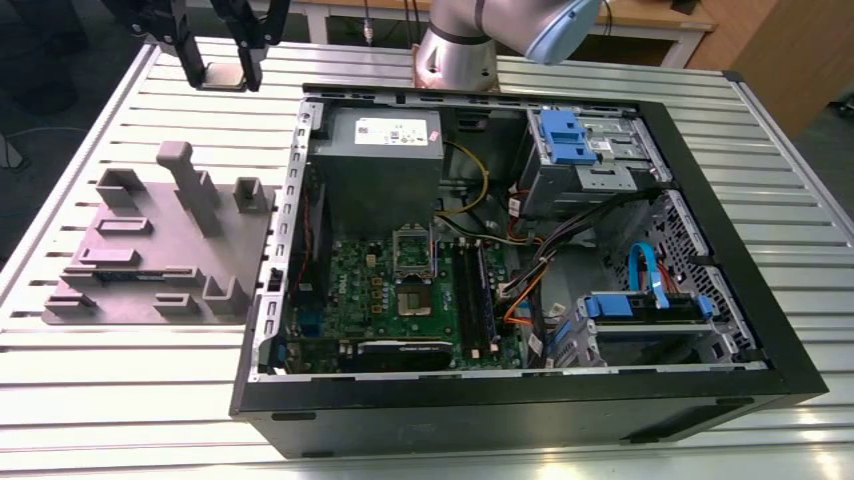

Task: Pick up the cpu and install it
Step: 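Pick up the cpu and move it towards the insertion slot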

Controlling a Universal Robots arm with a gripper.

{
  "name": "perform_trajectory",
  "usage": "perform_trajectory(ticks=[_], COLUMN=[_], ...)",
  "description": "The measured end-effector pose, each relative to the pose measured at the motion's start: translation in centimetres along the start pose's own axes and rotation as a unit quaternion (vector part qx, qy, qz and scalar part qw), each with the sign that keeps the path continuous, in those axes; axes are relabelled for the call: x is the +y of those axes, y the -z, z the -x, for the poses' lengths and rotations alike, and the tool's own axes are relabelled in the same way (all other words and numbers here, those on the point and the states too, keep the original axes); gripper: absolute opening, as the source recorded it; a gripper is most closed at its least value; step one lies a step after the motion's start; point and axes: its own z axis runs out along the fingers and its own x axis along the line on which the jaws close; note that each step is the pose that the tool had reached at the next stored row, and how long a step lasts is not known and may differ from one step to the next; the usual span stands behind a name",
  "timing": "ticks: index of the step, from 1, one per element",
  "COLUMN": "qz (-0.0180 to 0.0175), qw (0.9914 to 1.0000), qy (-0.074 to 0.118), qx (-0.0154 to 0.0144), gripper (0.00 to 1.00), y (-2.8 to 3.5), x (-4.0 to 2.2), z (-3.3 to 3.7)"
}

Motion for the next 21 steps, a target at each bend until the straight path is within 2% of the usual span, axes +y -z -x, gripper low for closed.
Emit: perform_trajectory(ticks=[4,21], qz=[0.0000,0.0000], qw=[1.00000,1.00000], qy=[0.000,0.000], qx=[0.0000,0.0000], gripper=[0.47,0.47], y=[0.00,0.00], x=[0.01,0.02], z=[0.12,1.51])
